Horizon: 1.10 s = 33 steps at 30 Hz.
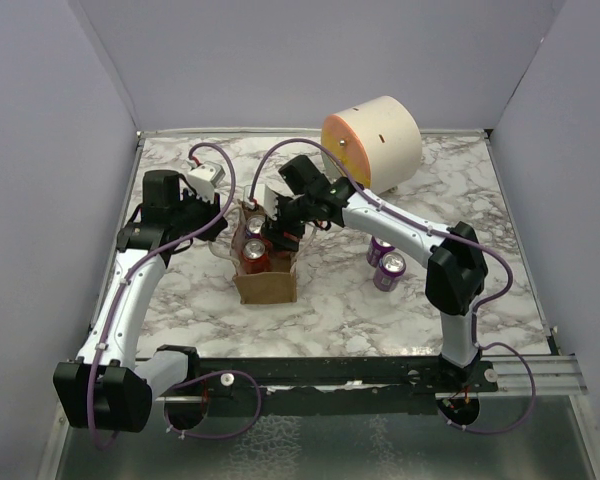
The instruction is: Place the beverage into the canvas bag
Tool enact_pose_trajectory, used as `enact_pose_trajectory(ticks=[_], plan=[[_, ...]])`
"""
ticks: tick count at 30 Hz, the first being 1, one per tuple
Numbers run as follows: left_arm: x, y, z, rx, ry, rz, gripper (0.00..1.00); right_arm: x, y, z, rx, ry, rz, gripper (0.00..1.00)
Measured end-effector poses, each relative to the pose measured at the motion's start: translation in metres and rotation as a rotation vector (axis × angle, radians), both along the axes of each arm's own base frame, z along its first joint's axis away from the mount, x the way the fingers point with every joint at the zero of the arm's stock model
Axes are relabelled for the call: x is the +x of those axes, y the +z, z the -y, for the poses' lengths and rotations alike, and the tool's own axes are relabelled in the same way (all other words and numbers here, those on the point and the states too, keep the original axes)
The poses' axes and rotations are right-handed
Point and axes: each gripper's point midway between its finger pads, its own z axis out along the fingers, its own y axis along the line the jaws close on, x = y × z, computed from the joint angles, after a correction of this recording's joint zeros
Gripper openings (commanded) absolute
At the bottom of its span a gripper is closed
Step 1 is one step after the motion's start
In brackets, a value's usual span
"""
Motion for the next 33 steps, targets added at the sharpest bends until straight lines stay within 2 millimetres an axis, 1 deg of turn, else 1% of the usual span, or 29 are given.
enact_pose_trajectory(ticks=[7,15,23,30,33], plan=[[-0.001,0.000,0.002,-0.008,-0.010,-0.003,0.00,0.007,-0.010,0.002,0.019,-0.030,-0.011,0.25],[-0.003,-0.001,0.004,-0.017,-0.021,-0.003,0.00,0.012,-0.011,0.003,0.034,-0.042,-0.019,0.30],[-0.004,0.001,0.005,-0.022,-0.026,0.005,0.00,0.013,-0.020,0.002,0.047,-0.032,-0.046,0.33],[-0.006,0.000,0.006,-0.025,-0.030,0.003,0.00,0.015,-0.020,0.001,0.072,-0.033,-0.064,0.33],[-0.006,0.000,0.006,-0.026,-0.032,0.002,0.00,0.014,-0.023,0.002,0.081,-0.034,-0.074,0.34]])
